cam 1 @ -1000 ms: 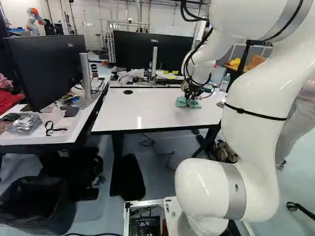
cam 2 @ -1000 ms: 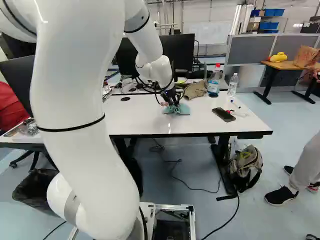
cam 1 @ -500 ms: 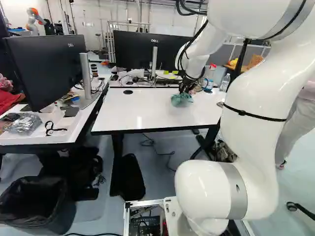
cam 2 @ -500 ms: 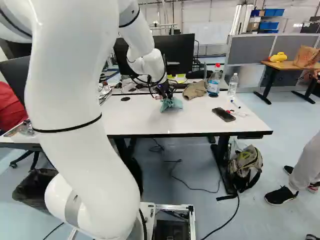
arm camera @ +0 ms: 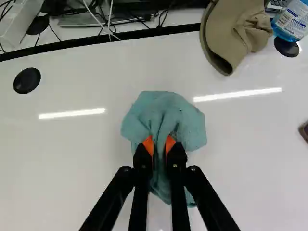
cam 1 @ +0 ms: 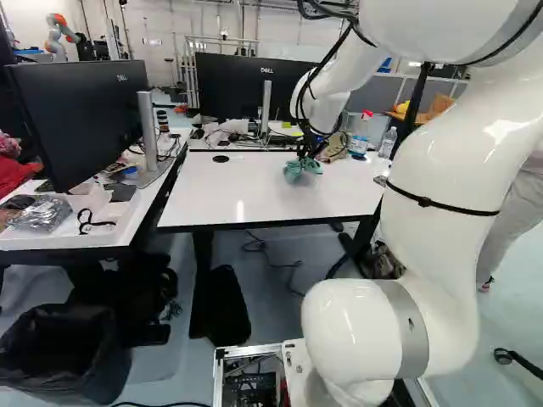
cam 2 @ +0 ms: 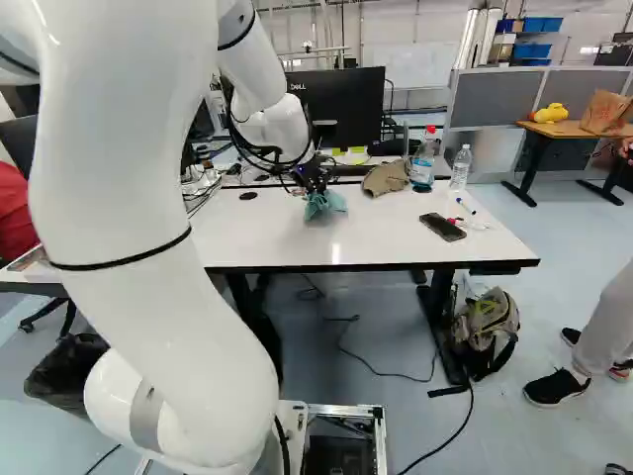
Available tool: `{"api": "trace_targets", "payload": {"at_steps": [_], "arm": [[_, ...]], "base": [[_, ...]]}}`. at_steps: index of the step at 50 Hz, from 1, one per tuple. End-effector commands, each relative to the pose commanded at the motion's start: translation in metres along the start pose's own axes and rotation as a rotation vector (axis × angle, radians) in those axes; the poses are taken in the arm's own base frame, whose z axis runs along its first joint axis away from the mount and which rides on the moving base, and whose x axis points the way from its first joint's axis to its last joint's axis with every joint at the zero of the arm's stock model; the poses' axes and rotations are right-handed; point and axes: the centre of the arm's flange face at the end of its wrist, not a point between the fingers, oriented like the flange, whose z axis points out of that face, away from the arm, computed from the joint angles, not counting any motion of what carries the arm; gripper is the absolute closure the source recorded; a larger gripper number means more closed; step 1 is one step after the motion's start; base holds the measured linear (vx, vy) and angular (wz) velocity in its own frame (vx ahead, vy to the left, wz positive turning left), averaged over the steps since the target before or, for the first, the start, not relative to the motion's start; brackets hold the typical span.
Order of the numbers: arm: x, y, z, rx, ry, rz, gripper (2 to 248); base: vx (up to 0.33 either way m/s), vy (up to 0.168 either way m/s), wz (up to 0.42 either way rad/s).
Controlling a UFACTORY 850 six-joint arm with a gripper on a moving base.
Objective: Clean the table with the green towel
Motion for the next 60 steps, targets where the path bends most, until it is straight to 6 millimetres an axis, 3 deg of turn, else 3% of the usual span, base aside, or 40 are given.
{"api": "trace_targets", "payload": {"at_steps": [19, 60], "arm": [[-0.014, -0.027, -0.01, 0.029, -0.004, -0.043, 204], [-0.012, -0.027, -0.014, 0.03, 0.003, -0.043, 204]], "base": [[0.0, 0.0, 0.0], [0.0, 0.0, 0.0]]}}
